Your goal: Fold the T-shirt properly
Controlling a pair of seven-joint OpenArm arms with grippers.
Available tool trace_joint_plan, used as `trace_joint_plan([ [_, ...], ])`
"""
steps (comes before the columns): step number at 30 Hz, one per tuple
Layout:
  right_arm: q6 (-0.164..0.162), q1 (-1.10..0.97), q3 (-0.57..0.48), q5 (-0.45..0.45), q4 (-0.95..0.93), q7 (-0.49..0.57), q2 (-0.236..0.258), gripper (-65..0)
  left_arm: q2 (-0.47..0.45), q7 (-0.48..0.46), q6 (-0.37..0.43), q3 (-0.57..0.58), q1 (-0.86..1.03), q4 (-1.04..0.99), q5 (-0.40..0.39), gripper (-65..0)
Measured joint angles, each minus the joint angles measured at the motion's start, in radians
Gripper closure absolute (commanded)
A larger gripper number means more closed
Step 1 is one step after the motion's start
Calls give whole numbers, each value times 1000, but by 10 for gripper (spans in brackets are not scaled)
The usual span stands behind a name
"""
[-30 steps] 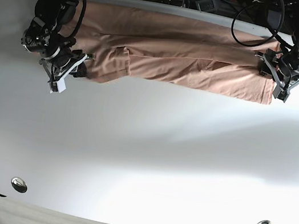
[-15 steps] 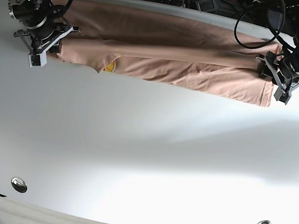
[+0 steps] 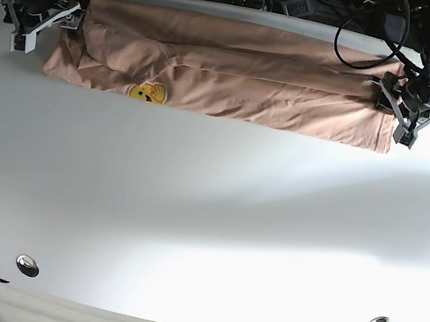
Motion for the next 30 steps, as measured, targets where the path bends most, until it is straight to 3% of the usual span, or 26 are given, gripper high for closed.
trace_joint_plan([
  [3,-11,1,-103,77,-11,6,35,-506,10,-8,0,-1,-6,83,-2,-268],
  [5,-6,3,-182,69,-14,8,15,-466,38,-7,0,-1,-8,109,-4,-268],
  [8,-2,15,-297,-55,-79,73,11,-277,70,-2,3,27,2,112,13,-268],
  [9,-3,14,-335,-107,-116,110,6,-178,81,-5,3,50,8,112,5,-268],
  [11,-3,13,-358,-154,-203,184,-6,-101,83,-10,3,66,33,111,-3,-268],
  [13,6,27,-352,-161,-295,272,5,-124,88,-7,3,49,37,40,7,-268],
  [19,16,199,-354,-142,-496,329,47,-125,67,-122,-5,5,-32,-100,-23,-268],
  [24,23,365,-360,-257,-602,314,56,-124,13,-146,-14,11,-169,-249,-37,-268],
  [26,7,386,-360,-275,-601,297,56,-124,8,-137,-10,10,-180,-248,-29,-268],
  [30,6,380,-358,-300,-559,275,58,-124,14,3,1,-6,-176,-75,3,-274],
])
